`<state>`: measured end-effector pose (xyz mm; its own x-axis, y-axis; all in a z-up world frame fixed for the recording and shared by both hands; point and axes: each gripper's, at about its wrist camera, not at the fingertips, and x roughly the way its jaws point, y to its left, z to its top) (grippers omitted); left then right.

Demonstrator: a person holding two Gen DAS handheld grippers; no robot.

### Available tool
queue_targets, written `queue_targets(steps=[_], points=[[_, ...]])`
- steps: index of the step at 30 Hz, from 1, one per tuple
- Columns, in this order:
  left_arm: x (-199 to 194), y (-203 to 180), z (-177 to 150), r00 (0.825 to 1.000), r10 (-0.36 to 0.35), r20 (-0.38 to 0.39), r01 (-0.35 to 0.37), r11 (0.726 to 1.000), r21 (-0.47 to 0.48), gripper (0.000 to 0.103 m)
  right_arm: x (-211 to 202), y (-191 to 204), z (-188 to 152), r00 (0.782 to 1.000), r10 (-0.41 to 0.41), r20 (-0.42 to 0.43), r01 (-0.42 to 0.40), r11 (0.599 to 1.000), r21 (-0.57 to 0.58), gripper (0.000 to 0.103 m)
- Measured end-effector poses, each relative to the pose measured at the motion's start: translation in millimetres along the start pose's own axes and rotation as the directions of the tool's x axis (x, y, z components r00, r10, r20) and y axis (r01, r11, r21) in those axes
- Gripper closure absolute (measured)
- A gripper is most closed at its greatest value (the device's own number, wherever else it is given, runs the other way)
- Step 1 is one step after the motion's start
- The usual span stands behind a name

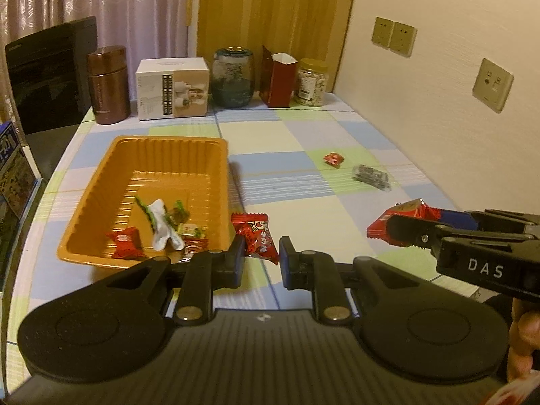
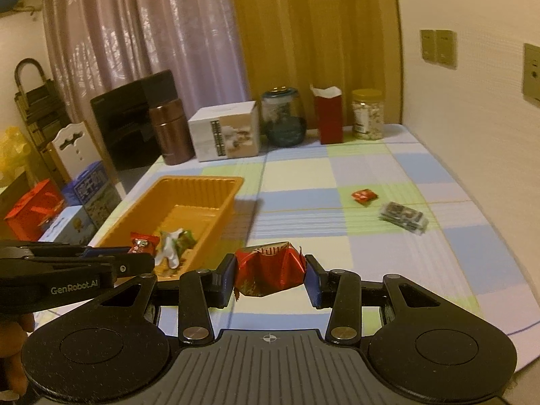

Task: Organize snacks
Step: 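Carry the red packet and red candy over the orange tray with both tools, then open the left tool to drop the red packet while the right tool releases the red candy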

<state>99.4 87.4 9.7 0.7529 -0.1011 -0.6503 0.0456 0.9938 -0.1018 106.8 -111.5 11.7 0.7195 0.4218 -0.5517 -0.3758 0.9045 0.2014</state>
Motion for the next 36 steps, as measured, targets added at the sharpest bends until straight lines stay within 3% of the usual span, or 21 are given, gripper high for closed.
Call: queue_targets(steps=[17, 27, 36], points=[[8.8, 70.5, 7.3, 0.998, 0.064, -0.014, -0.064, 0.998, 0.025, 0.084, 59.8, 55.6, 11.2, 0.994, 0.104, -0.036, -0.106, 0.993, -0.051, 0.060], [41.7, 120.8, 20.1, 0.996, 0.081, -0.042, -0.079, 0.996, 0.037, 0.084, 112.3, 81.8, 20.9, 0.988, 0.145, -0.061, -0.148, 0.987, -0.060, 0.060], [77.0, 143.9, 26.8, 0.995, 0.078, -0.061, -0.076, 0.997, 0.035, 0.084, 148.2, 85.5, 26.5, 0.985, 0.150, -0.080, -0.154, 0.987, -0.047, 0.060]])
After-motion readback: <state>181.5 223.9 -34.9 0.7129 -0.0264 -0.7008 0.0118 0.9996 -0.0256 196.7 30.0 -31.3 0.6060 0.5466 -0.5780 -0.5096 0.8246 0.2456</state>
